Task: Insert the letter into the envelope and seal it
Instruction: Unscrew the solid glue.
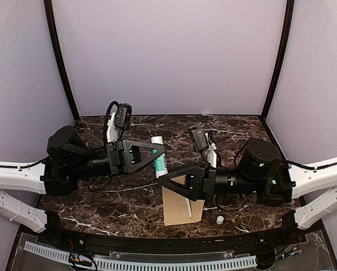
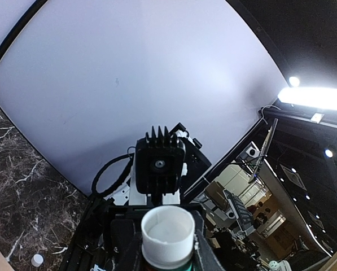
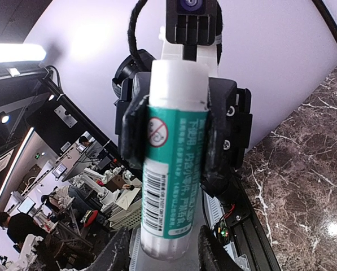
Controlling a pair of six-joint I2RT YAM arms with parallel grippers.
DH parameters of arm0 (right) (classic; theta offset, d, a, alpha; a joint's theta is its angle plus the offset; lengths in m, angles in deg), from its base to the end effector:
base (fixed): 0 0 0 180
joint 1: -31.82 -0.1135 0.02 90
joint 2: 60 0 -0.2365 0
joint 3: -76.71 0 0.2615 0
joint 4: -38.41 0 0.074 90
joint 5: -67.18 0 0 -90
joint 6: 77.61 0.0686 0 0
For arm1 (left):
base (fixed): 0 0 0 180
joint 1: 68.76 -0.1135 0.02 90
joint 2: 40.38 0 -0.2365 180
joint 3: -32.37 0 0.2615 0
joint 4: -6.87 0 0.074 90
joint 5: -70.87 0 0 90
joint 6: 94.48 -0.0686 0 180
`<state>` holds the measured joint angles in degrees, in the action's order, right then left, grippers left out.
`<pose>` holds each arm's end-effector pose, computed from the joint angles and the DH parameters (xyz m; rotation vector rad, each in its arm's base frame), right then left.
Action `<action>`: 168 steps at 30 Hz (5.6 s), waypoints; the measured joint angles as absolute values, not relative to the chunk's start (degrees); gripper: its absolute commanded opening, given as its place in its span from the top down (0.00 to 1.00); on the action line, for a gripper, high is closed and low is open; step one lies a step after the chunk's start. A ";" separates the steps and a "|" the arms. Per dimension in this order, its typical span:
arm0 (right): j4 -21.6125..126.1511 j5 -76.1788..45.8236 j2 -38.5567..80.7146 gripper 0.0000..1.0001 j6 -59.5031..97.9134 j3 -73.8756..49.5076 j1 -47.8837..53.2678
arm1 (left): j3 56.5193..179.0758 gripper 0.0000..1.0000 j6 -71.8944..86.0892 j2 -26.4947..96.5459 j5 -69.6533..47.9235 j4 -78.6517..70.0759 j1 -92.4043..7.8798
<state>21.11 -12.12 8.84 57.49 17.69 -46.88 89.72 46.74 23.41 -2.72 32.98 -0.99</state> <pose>0.0527 0.3286 0.3079 -0.6825 1.6162 1.8310 0.0982 -0.2916 0.3434 0.5141 1.4246 -1.9232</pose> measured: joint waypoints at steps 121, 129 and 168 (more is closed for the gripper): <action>71.38 -47.22 33.10 0.63 54.17 -14.87 -51.20 | 90.88 1.00 51.88 19.61 -33.32 -3.85 -1.63; 71.86 -47.88 34.08 0.87 55.15 -15.57 -51.40 | 90.36 1.00 52.23 19.58 -33.10 -3.30 -1.65; 41.22 -23.83 13.49 0.47 57.36 7.77 -44.21 | 85.88 1.00 42.15 11.63 -23.81 10.86 -2.87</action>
